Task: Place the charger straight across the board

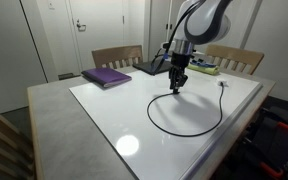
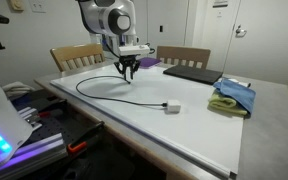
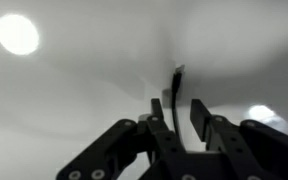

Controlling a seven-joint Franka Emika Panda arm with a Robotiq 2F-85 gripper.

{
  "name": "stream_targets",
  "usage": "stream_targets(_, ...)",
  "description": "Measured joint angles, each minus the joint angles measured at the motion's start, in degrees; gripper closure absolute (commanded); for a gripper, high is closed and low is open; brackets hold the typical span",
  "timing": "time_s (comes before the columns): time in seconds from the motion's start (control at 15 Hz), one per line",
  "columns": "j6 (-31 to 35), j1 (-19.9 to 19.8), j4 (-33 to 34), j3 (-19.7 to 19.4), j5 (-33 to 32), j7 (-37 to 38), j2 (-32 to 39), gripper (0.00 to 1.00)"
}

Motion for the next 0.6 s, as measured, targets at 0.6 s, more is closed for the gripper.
stream_targets(0.6,-0.08,0.47,-3.29,-1.30,-5.82,-2.01,-0.04,0.14)
